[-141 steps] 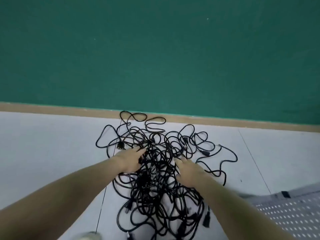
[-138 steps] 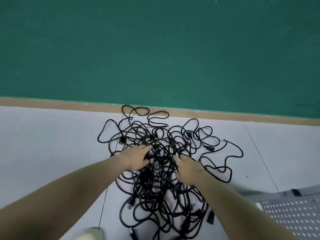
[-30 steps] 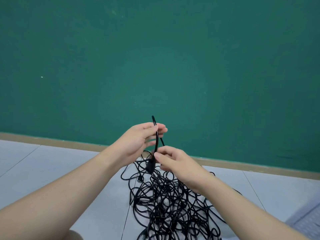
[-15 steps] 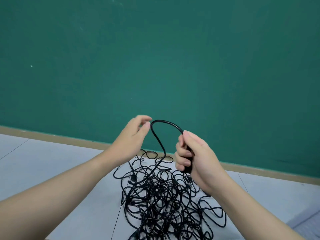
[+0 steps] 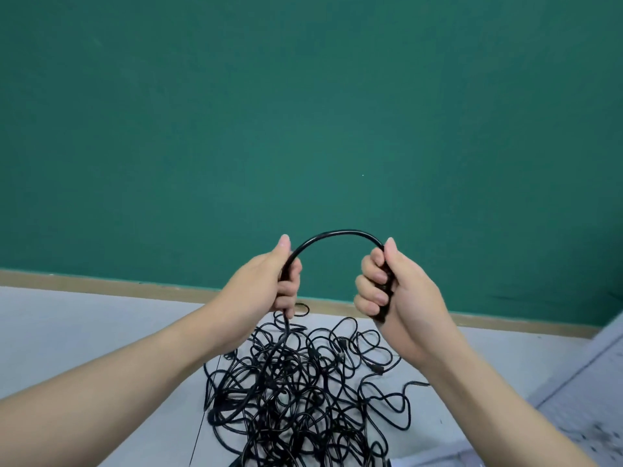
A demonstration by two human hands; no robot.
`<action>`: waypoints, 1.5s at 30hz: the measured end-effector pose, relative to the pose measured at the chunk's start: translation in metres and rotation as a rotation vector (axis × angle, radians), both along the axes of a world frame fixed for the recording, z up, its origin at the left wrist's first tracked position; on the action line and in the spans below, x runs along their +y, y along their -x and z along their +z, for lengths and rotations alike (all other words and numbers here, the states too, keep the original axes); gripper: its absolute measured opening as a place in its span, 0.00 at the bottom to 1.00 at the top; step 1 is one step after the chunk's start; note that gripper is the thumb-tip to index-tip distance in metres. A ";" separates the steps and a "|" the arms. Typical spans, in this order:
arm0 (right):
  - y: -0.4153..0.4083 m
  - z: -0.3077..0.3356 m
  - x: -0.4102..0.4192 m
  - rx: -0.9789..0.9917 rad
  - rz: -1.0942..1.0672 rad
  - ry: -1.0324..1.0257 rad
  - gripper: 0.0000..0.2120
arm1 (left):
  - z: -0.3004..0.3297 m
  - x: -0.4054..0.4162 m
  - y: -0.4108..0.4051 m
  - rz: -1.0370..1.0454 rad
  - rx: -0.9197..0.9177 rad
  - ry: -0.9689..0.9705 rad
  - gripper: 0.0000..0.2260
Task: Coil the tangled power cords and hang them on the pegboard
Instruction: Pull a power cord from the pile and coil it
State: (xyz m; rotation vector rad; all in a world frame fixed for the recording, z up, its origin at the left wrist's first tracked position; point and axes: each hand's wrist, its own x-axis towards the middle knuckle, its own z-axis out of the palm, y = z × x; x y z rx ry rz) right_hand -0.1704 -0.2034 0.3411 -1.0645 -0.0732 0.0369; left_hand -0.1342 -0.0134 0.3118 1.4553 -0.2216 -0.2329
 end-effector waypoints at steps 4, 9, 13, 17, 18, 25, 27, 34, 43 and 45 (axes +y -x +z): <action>-0.003 0.009 -0.021 0.024 -0.134 -0.160 0.17 | -0.003 0.005 -0.001 -0.126 -0.103 -0.297 0.21; -0.005 0.005 -0.030 0.022 -0.236 -0.211 0.16 | -0.014 0.006 -0.001 -0.129 -0.083 -0.497 0.20; -0.003 -0.003 -0.025 0.000 -0.234 0.021 0.15 | -0.006 0.006 0.000 -0.151 0.046 -0.296 0.18; 0.001 -0.015 -0.013 0.035 -0.121 0.259 0.18 | 0.002 -0.002 0.012 -0.228 0.038 -0.215 0.19; 0.002 -0.018 -0.010 0.038 -0.091 0.314 0.20 | 0.003 -0.005 0.014 -0.249 0.026 -0.235 0.19; 0.007 -0.024 0.003 0.074 0.100 0.407 0.23 | 0.002 -0.015 0.026 -0.328 0.013 -0.391 0.22; 0.007 -0.023 0.004 0.108 0.138 0.393 0.24 | 0.001 -0.018 0.028 -0.347 0.013 -0.416 0.23; 0.005 -0.020 0.003 0.265 0.137 0.072 0.17 | -0.001 -0.015 0.028 -0.404 -0.169 -0.653 0.32; -0.010 -0.019 -0.024 0.292 -0.084 -0.257 0.15 | 0.001 0.023 0.008 -0.344 -0.276 -1.013 0.28; -0.013 -0.019 -0.033 0.290 -0.103 -0.345 0.14 | 0.001 0.032 0.004 -0.325 -0.294 -0.991 0.26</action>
